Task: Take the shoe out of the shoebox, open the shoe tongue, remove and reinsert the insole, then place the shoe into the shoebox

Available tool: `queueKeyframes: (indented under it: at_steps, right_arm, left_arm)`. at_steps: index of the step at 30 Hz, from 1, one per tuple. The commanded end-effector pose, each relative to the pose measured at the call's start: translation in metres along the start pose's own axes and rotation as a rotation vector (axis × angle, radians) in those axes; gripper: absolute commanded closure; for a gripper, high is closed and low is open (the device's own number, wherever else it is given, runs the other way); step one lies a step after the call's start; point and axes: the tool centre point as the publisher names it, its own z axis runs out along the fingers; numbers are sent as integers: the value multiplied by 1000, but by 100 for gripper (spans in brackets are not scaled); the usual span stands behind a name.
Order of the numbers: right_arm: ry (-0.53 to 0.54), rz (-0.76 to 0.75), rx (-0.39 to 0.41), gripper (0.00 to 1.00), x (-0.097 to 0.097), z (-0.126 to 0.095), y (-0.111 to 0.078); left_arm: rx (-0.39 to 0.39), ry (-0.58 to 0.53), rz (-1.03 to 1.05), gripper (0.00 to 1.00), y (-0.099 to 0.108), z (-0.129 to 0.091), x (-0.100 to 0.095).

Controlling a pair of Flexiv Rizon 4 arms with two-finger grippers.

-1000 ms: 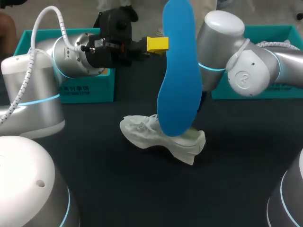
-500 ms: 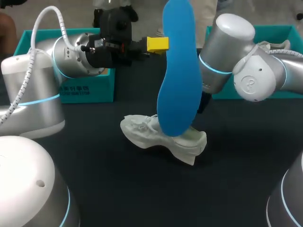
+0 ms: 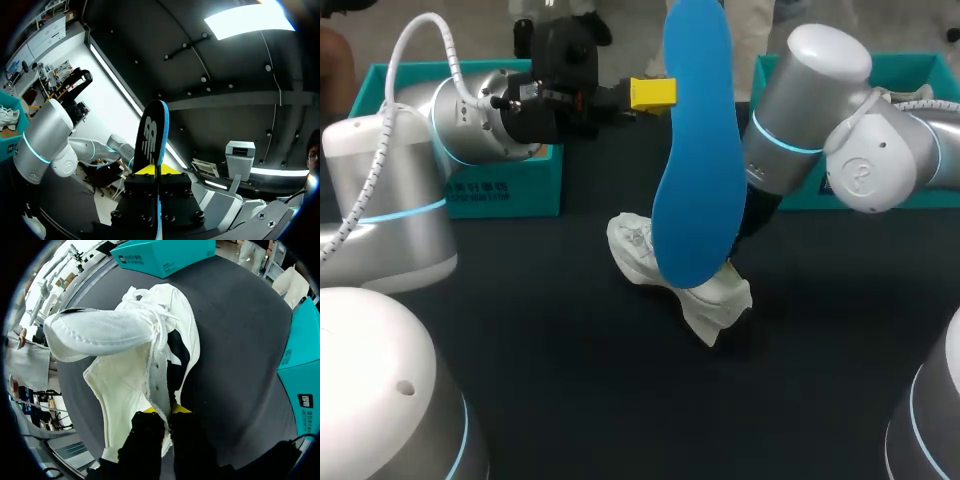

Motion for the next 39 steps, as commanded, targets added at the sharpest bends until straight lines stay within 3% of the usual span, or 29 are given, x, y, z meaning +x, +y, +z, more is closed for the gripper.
queueKeyframes:
  at_steps: [1,10,27,39]
  right_arm:
    - [-82,358,-91,100,6,-8,-10]
    - [-139,565,-163,100,14,-7,-4]
    - [-97,515,-155,100,22,9,7]
    - [-104,588,-135,100,22,33,-5]
  left_arm:
    - [2,1,1,100,0,0,0]
    - [2,1,1,100,0,0,0]
    - [2,1,1,100,0,0,0]
    - [2,1,1,100,0,0,0]
